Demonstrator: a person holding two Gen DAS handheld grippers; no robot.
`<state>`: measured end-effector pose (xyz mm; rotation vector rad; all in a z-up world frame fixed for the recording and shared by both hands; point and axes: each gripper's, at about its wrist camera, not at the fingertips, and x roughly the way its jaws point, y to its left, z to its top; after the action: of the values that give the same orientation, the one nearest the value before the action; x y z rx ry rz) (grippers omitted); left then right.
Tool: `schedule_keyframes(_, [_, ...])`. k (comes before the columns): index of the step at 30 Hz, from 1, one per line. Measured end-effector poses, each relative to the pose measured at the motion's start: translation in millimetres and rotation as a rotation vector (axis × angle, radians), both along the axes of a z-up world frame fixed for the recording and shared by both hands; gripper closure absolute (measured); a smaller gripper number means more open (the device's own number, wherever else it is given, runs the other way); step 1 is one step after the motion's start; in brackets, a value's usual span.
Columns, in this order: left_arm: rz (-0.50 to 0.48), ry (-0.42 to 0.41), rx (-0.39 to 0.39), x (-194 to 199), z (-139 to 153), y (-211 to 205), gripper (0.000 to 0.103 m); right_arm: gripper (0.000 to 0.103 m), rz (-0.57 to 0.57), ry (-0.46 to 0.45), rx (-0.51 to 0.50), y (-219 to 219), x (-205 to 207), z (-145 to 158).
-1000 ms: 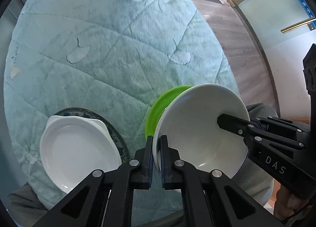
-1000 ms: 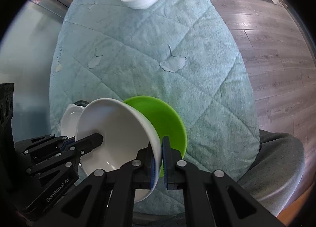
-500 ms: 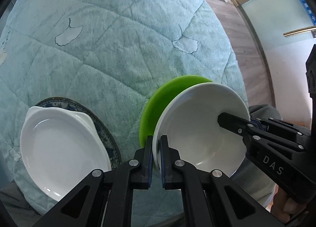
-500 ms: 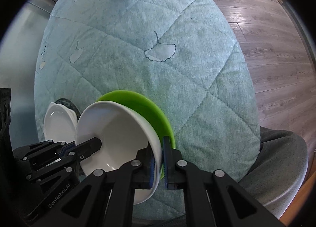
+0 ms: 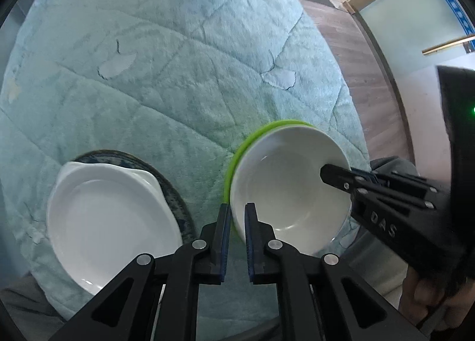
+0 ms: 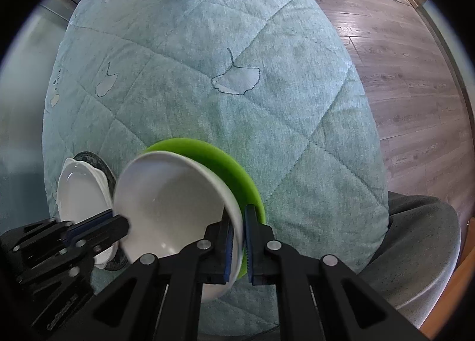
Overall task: Organize plates and bowls
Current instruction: 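Lower the white bowl into the green bowl and open both grippers, then move both grippers to the second white bowl and close on its rim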
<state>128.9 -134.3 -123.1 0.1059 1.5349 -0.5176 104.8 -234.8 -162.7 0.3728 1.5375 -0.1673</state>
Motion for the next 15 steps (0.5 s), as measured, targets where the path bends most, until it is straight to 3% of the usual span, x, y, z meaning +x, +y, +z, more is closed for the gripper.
schedule_keyframes(6, [0.007, -0.064, -0.04, -3, 24, 13, 0.094, 0.093, 0.006, -0.015, -0.001, 1, 0, 7])
schedule_keyframes(8, [0.008, -0.096, -0.044, -2, 33, 16, 0.086, 0.071, 0.013, -0.038, -0.016, 0, -1, 17])
schedule_keyframes(9, [0.01, -0.127, -0.047, -1, 40, 18, 0.077, 0.064, 0.014, -0.051, -0.022, -1, -1, 23])
schedule_keyframes(11, [0.031, -0.206, -0.064, 2, 59, 27, 0.057, 0.04, 0.018, -0.085, -0.023, -4, -2, 36])
schedule_keyframes(13, [0.075, -0.313, -0.067, 6, 81, 35, 0.013, 0.032, 0.027, -0.141, -0.01, -8, -2, 53])
schedule_keyframes(15, [0.122, -0.438, -0.05, 11, 104, 43, 0.001, 0.025, 0.038, -0.191, -0.021, -11, 1, 68])
